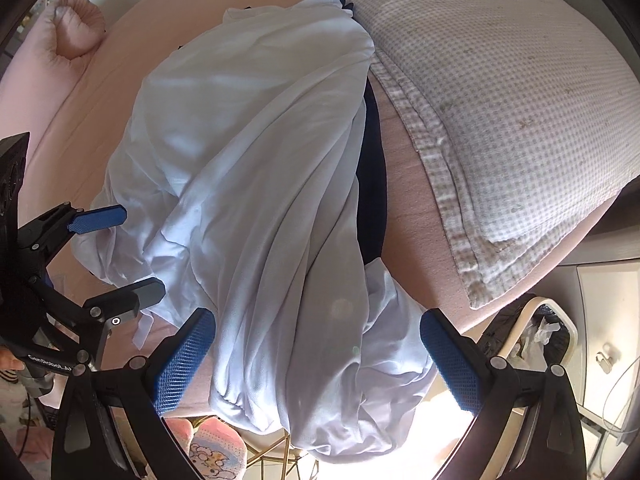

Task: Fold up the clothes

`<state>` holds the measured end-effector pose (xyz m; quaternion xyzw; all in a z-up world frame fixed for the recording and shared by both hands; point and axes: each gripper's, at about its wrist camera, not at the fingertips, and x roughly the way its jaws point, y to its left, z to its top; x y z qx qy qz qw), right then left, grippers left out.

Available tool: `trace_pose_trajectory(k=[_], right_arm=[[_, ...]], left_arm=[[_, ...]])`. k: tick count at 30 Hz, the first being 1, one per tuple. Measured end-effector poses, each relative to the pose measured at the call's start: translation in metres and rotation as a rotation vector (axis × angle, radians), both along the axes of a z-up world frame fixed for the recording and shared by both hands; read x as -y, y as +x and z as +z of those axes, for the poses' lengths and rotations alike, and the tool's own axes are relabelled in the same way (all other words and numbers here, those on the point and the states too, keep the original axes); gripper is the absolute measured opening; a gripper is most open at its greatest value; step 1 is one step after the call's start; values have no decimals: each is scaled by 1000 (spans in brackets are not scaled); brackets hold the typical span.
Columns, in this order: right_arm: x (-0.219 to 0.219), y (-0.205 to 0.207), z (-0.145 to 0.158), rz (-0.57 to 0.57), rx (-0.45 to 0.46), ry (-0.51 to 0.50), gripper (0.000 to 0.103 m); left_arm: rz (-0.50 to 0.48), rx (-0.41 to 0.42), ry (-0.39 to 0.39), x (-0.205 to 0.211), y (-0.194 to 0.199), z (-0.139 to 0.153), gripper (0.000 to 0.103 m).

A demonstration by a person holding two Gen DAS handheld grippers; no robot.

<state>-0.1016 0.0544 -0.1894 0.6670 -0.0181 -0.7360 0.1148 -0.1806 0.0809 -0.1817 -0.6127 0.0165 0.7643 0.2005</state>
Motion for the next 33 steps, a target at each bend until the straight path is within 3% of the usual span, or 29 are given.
trace_pose_trajectory(k=[8,10,15,18,22,30,33], right_arm=[[2,6,-10,37,7,15,81],[1,8,-11,39,7,6,69],[0,12,-5,63,-14,16,52],[0,17,2,76,-35,11,41],[-5,20,8,89,-42,-17,32],[-27,19,21,41,-22,-99,29],[-21,-8,31,38,-30,-111,29]], left_arm=[[4,-2,-64,-5,5,-13,75],[2,-12,-86,-7,7,-13,68],[6,-48,-110,-10,9,-8,45],[13,-58,-101,-9,10,-5,37],[22,-74,-93,-6,12,0,31],[-11,-140,-78,-3,24,24,28],[-12,-153,-54,1,27,33,28]])
